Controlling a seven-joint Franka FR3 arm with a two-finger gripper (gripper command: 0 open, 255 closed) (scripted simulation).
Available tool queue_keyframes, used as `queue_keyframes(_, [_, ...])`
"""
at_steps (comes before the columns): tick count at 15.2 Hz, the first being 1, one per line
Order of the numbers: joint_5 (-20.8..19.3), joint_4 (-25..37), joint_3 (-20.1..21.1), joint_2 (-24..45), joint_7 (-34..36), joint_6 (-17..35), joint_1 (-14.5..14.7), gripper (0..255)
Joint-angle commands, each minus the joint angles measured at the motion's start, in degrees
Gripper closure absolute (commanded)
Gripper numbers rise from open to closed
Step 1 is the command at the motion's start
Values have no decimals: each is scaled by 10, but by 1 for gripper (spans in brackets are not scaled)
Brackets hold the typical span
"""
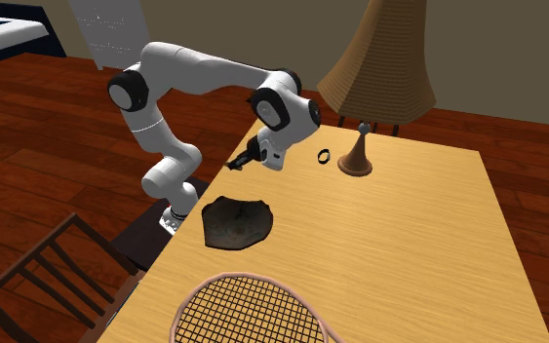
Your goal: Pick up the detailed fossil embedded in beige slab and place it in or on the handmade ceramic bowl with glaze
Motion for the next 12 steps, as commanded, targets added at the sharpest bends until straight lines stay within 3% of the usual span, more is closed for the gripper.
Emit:
queue_keyframes(1, [-1, 15, -1, 0, -1, -15, 0, 255])
queue_keyframes(12, [-4, 112, -1, 13, -3, -100, -1, 255])
